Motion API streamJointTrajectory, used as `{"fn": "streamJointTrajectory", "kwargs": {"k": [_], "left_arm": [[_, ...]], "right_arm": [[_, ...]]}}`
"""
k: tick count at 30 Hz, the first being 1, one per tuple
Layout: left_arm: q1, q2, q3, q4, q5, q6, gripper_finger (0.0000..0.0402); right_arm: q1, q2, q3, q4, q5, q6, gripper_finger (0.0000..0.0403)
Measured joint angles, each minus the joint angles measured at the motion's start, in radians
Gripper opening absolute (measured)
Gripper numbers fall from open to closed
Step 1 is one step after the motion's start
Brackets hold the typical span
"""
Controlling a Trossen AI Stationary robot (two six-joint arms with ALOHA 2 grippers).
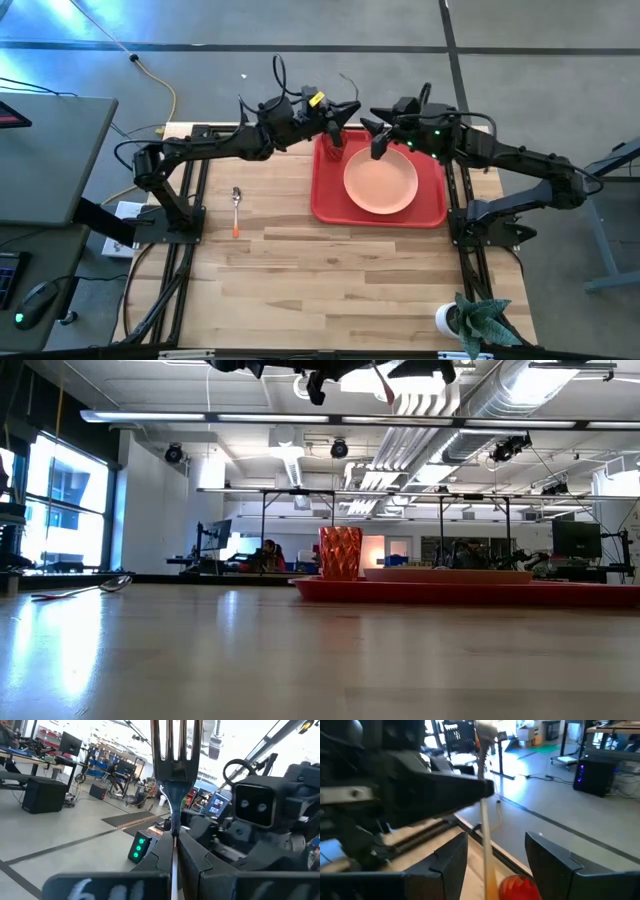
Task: Pick and place plate/cup/fork/spoon on tray
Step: Put the fork on the red tray to the right of the pink plate
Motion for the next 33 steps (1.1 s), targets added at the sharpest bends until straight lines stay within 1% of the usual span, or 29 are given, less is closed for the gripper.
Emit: {"fn": "streamJointTrajectory", "kwargs": {"k": [4, 8, 12, 16, 20, 26, 29, 33], "left_arm": [[0.003, 0.0, 0.0, -0.001, 0.0, 0.01, 0.0004], [0.004, 0.0, 0.0, -0.002, -0.001, 0.013, 0.0005], [0.005, 0.0, 0.0, -0.015, -0.006, 0.014, 0.0006], [0.008, 0.0, 0.0, -0.05, -0.018, 0.014, 0.0006], [0.011, 0.0, 0.0, -0.068, -0.018, 0.014, 0.0007], [0.011, 0.0, 0.0, -0.067, -0.019, 0.013, 0.0007], [0.011, 0.0, 0.0, -0.066, -0.02, 0.013, 0.0007], [0.011, 0.0, 0.0, -0.064, -0.019, 0.012, 0.0007]], "right_arm": [[-0.018, 0.047, 0.0, 0.008, 0.009, 0.02, 0.0189], [-0.016, 0.058, 0.0, 0.047, 0.078, 0.068, 0.0172], [-0.016, 0.058, 0.0, 0.049, 0.085, 0.072, 0.0132], [-0.016, 0.057, 0.0, 0.052, 0.05, 0.067, 0.009], [-0.017, 0.058, 0.0, 0.056, 0.044, 0.036, 0.006], [-0.017, 0.059, 0.0, 0.057, 0.033, 0.037, 0.0007], [-0.017, 0.059, 0.0, 0.057, 0.036, 0.037, 0.0008], [-0.017, 0.059, 0.0, 0.057, 0.047, 0.018, 0.0045]]}}
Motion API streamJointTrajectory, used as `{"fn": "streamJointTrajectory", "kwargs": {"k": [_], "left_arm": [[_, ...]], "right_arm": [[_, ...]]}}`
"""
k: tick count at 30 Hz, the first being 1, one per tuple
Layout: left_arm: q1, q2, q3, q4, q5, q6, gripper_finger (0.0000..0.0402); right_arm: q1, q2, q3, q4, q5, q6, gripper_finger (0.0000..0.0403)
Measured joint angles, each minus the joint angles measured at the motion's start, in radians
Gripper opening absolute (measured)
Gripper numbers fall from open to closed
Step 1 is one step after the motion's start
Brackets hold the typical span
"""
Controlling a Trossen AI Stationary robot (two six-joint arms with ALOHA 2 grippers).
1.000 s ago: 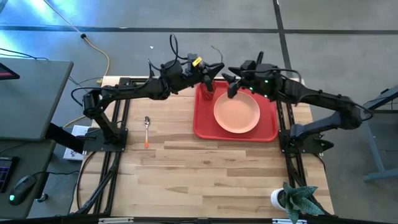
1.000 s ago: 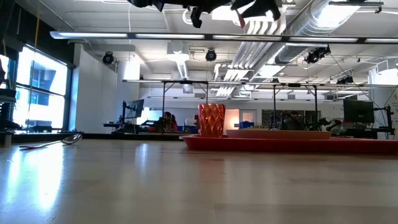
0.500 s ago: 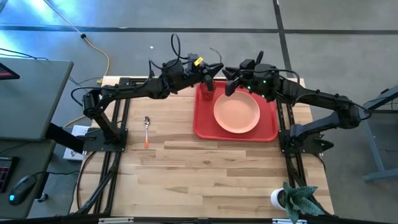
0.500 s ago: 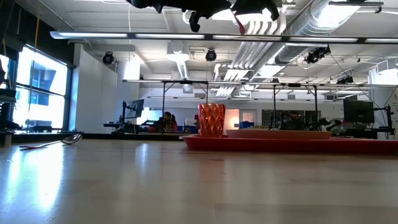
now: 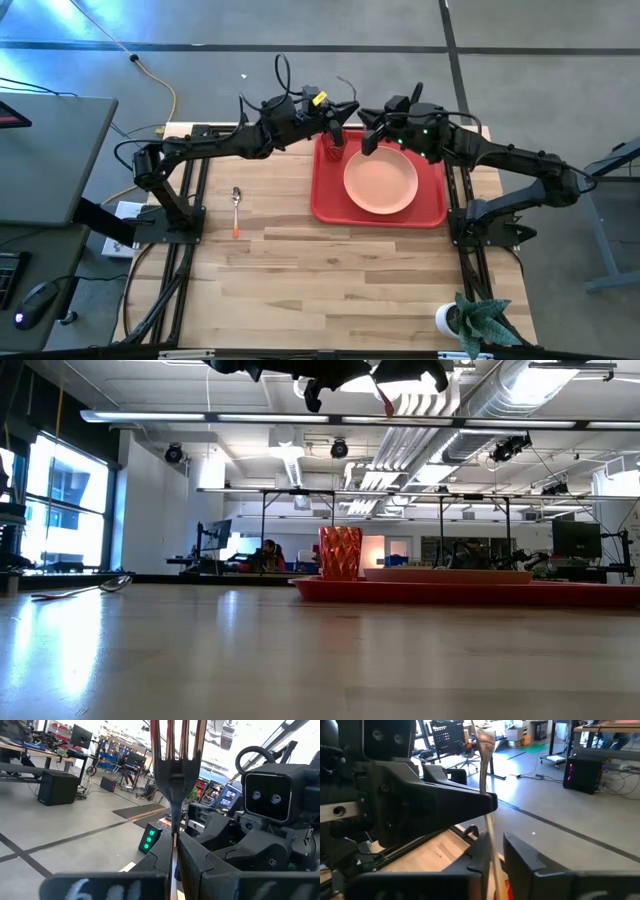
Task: Pick and place plate/cup/fork/spoon on tray
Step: Put the fork on the red tray to the right of the pink plate
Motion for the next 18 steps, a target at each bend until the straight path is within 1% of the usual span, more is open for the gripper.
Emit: {"fn": "streamJointTrajectory", "kwargs": {"k": [5, 7, 9, 13, 18], "left_arm": [[0.0, 0.0, 0.0, 0.001, 0.003, -0.017, 0.0007], [-0.001, 0.0, 0.0, 0.001, 0.004, -0.019, 0.0007], [-0.001, 0.0, 0.0, 0.003, 0.005, -0.019, 0.0007], [-0.001, 0.0, 0.0, 0.002, 0.004, -0.018, 0.0007], [-0.001, 0.0, 0.0, -0.008, -0.006, -0.018, 0.0007]], "right_arm": [[-0.001, 0.006, 0.0, -0.002, 0.006, -0.01, 0.0098], [-0.002, 0.012, 0.0, -0.001, 0.007, -0.022, 0.0107], [-0.002, 0.017, 0.0, 0.001, 0.007, -0.03, 0.0107], [-0.001, 0.024, 0.0, 0.004, 0.009, -0.02, 0.0083], [0.0, 0.025, 0.0, 0.003, -0.006, 0.018, 0.0017]]}}
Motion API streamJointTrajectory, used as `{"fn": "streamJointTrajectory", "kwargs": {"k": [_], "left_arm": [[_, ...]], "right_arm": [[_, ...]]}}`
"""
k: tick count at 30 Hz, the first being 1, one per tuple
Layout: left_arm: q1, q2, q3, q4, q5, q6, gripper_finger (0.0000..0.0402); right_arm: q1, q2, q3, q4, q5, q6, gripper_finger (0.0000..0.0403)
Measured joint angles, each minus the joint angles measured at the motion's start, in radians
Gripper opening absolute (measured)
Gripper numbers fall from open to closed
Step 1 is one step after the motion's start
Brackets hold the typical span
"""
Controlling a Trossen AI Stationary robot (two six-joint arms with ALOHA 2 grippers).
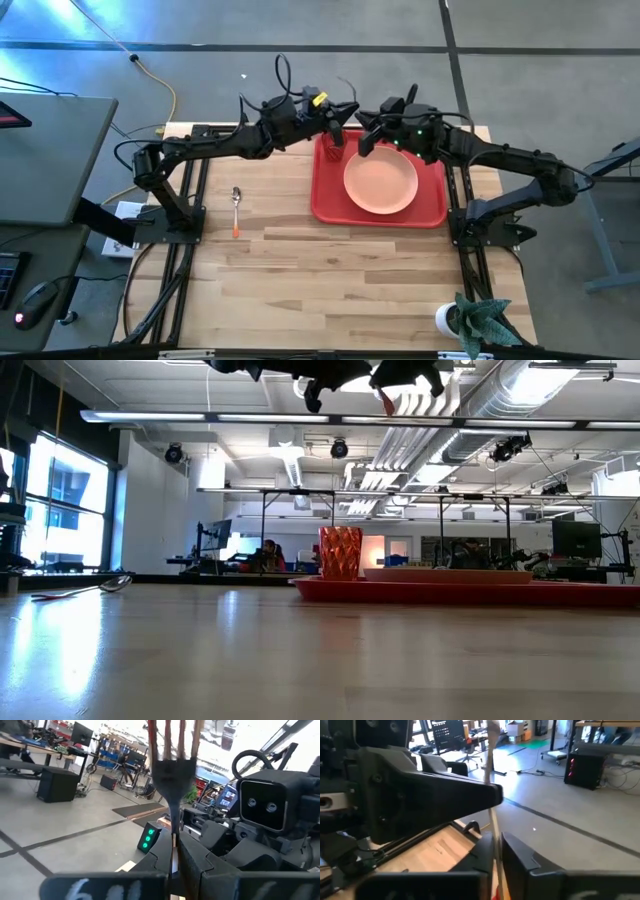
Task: Pick and place plate/cup/fork/spoon on tray
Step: Put the fork on the red tray to the right of the pink plate
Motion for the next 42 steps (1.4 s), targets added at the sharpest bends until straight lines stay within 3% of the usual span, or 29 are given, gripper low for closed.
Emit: {"fn": "streamJointTrajectory", "kwargs": {"k": [6, 9, 13, 18, 24, 28, 31, 37, 42], "left_arm": [[0.021, -0.002, 0.001, -0.065, -0.013, -0.005, 0.0018], [0.042, -0.005, -0.001, -0.105, 0.015, 0.01, 0.0043], [0.08, -0.041, 0.0, -0.163, 0.042, 0.021, 0.0086], [0.126, -0.087, 0.0, -0.335, 0.089, 0.048, 0.0121], [0.149, -0.131, 0.0, -0.461, 0.085, 0.147, 0.0125], [0.149, -0.13, 0.0, -0.457, 0.089, 0.161, 0.0125], [0.154, -0.126, 0.0, -0.445, 0.089, 0.206, 0.0124], [0.191, -0.124, 0.0, -0.408, 0.091, 0.298, 0.0124], [0.239, -0.124, 0.0, -0.385, 0.089, 0.319, 0.0124]], "right_arm": [[-0.029, 0.001, -0.001, -0.04, -0.107, 0.227, 0.0003], [-0.076, -0.006, -0.001, -0.13, -0.174, 0.3, 0.0003], [-0.148, -0.043, -0.044, -0.188, -0.175, 0.345, 0.0002], [-0.253, -0.175, -0.194, -0.192, -0.246, 0.426, 0.0001], [-0.361, -0.381, -0.499, -0.234, -0.31, 0.519, 0.0001], [-0.43, -0.451, -0.656, -0.419, -0.271, 0.593, 0.0], [-0.439, -0.473, -0.714, -0.422, -0.271, 0.648, 0.0], [-0.439, -0.43, -0.74, -0.495, -0.156, 0.708, 0.0], [-0.442, -0.34, -0.74, -0.565, -0.161, 0.693, 0.0]]}}
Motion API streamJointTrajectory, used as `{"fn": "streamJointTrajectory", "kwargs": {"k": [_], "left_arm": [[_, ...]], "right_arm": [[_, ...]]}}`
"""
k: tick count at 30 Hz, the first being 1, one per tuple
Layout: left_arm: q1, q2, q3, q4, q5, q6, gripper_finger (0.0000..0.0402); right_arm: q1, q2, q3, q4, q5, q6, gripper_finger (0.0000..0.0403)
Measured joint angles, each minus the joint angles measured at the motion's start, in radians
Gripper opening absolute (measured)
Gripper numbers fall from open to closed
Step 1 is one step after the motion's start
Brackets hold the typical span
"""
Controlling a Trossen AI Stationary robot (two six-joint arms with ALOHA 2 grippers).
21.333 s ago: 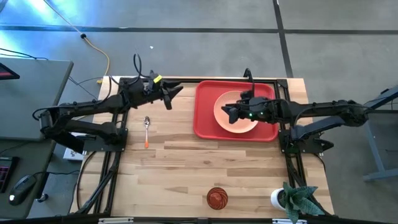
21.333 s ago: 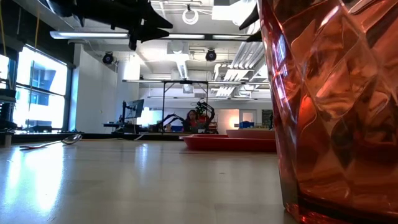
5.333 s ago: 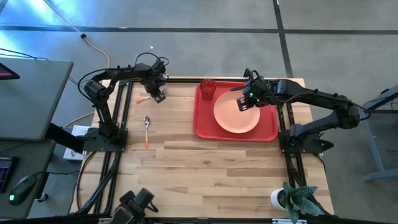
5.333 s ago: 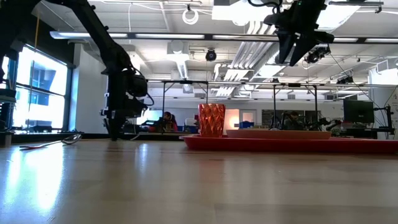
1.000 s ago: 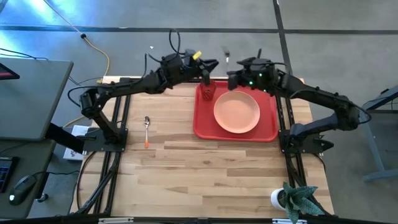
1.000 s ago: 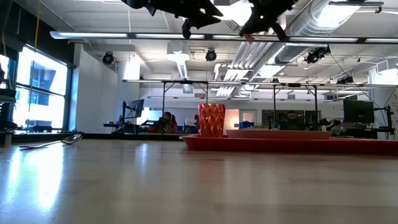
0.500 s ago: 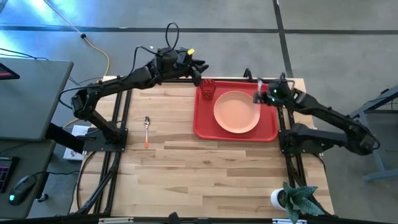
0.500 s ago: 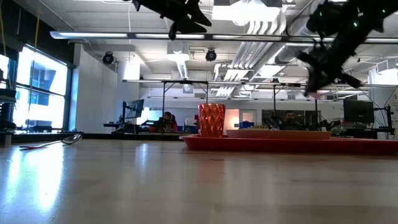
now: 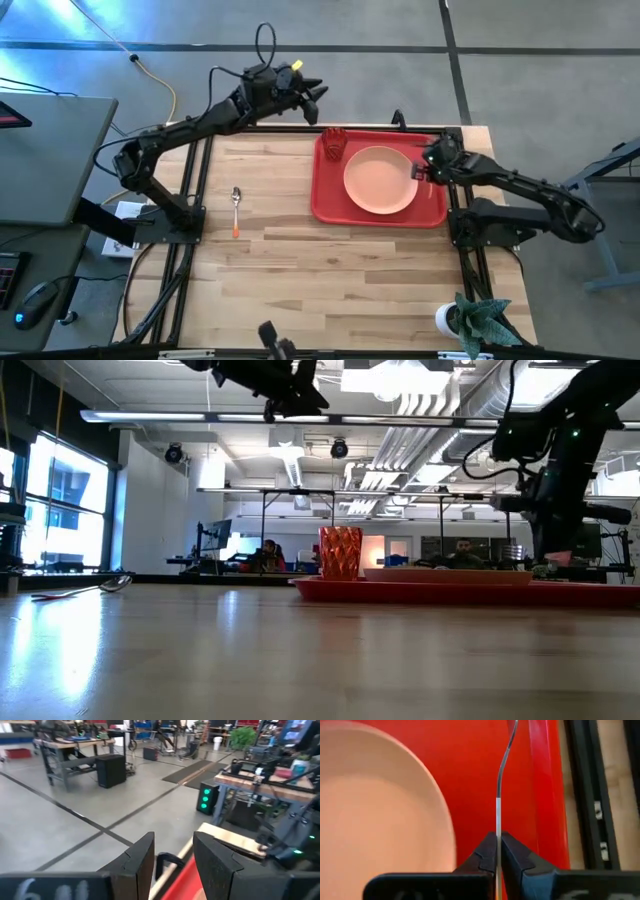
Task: Pick and place plate/cup/fork/spoon on tray
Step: Put the fork on the red tray to the right of the pink plate
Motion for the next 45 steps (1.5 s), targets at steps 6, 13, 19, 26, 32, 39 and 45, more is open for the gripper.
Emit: {"fn": "streamJointTrajectory", "kwargs": {"k": [6, 13, 19, 26, 32, 39, 45], "left_arm": [[0.055, 0.0, 0.0, -0.002, 0.0, 0.025, 0.0125], [0.104, 0.0, 0.0, -0.002, 0.0, 0.061, 0.0125], [0.137, 0.0, 0.0, -0.002, 0.022, 0.094, 0.0125], [0.162, 0.0, 0.0, -0.007, 0.034, 0.085, 0.0125], [0.162, 0.0, 0.0, -0.015, 0.034, 0.101, 0.0125], [0.162, 0.0, 0.0, -0.013, 0.034, 0.101, 0.0125], [0.162, 0.0, 0.0, -0.007, 0.034, 0.103, 0.0125]], "right_arm": [[0.0, 0.119, 0.0, 0.042, -0.019, -0.026, 0.0], [0.003, 0.233, 0.0, 0.144, -0.054, -0.038, 0.0], [0.003, 0.277, 0.0, 0.247, -0.132, -0.036, 0.0], [-0.002, 0.276, 0.0, 0.255, -0.15, -0.037, 0.0], [-0.004, 0.276, 0.0, 0.26, -0.195, -0.018, 0.0], [-0.004, 0.276, -0.027, 0.26, -0.204, 0.039, 0.0011], [0.004, 0.273, -0.073, 0.284, -0.229, 0.095, 0.0058]]}}
